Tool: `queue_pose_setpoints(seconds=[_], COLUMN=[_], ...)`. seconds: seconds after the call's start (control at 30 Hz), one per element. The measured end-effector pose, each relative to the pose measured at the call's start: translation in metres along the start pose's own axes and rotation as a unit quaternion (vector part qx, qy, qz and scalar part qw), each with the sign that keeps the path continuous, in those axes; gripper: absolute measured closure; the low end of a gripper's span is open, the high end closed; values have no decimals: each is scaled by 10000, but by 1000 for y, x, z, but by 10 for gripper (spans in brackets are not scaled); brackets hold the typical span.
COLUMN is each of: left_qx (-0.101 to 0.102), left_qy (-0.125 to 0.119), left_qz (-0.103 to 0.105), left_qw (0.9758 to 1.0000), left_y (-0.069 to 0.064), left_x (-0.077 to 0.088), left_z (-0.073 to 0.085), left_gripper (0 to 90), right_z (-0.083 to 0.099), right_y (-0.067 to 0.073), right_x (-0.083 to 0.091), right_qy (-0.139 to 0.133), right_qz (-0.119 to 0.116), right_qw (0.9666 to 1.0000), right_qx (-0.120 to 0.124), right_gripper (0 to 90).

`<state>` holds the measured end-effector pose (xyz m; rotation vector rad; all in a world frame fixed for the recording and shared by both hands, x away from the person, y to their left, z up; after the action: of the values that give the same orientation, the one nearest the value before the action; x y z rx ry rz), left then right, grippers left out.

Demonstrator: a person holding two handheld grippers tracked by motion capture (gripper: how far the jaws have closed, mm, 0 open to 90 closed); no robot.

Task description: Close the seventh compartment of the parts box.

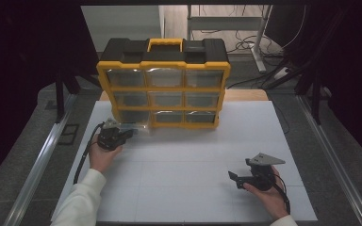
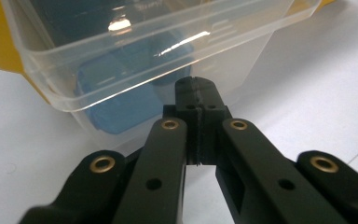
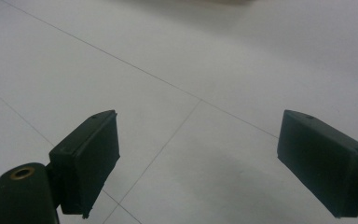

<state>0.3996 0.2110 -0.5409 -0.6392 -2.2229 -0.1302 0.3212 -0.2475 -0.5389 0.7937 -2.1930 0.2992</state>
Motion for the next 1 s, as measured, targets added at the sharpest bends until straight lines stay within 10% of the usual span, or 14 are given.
queue_pose_setpoints(seconds=[1.0], left_qx=[-27], left_qy=[-122], left_qz=[-127], left_qw=[9998], left_y=[13], left_x=[-10], left_z=[-14], left_gripper=[900], right_z=[1], right_y=[0], right_x=[-1], right_qy=[33], right_qz=[7], right_qw=[10000], right_qx=[23], right_gripper=[131])
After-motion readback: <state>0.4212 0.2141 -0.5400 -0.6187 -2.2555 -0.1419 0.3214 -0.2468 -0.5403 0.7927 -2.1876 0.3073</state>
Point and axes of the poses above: each handheld gripper's, and its own axes: x roughly backward along the jaws, z roughly out of its underside, y roughly to its left, the point moved 5 cm from there along -x, roughly forward along the jaws, and after that the axes turned 8 degrees about y, right-handed, at the moved point
